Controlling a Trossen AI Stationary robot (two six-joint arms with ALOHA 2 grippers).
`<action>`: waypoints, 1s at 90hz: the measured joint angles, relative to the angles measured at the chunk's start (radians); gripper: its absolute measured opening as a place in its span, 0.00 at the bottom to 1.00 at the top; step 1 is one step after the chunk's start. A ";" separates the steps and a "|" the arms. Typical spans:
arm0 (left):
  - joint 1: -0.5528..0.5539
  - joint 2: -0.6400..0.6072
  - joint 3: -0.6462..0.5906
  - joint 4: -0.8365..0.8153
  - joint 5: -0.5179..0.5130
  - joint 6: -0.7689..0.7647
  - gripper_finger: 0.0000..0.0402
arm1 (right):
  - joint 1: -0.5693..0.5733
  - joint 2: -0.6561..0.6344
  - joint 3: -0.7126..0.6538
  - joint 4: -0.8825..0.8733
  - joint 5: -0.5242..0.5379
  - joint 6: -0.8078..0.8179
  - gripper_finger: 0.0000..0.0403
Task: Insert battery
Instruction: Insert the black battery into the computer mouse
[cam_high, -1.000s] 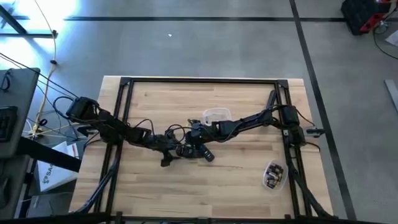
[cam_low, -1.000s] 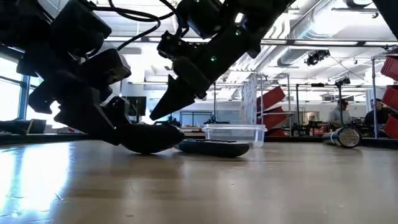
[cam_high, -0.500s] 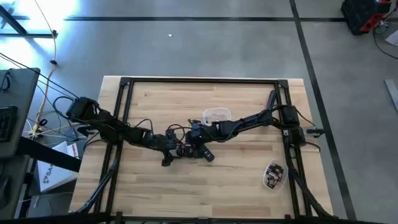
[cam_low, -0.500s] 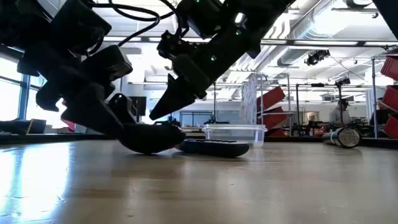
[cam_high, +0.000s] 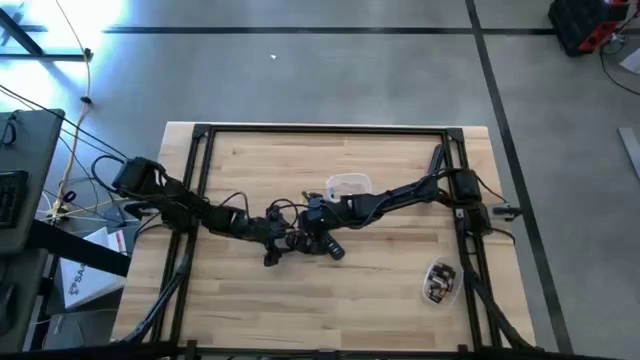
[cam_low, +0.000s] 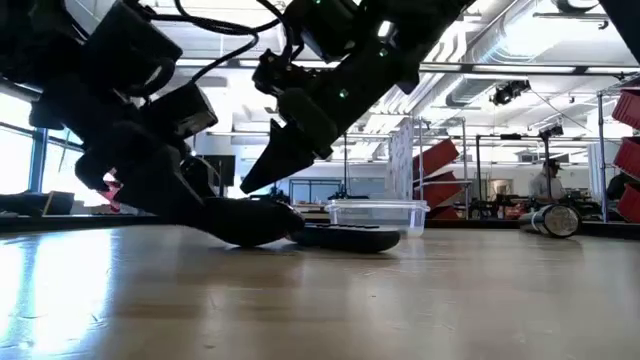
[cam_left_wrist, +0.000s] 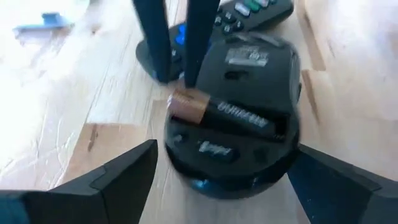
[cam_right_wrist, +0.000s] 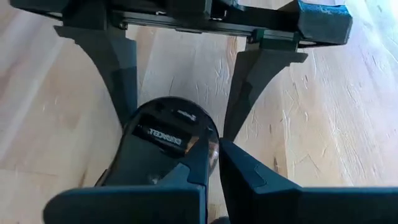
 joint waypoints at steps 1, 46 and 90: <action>0.000 0.000 0.000 0.001 0.000 0.001 0.79 | 0.000 0.000 0.000 0.000 0.000 0.000 0.01; 0.000 0.000 0.000 0.018 0.025 0.027 0.79 | 0.000 0.000 0.000 -0.016 0.052 0.010 0.01; 0.000 0.000 0.000 0.013 0.007 0.037 0.79 | 0.004 0.025 0.000 0.035 0.111 0.043 0.01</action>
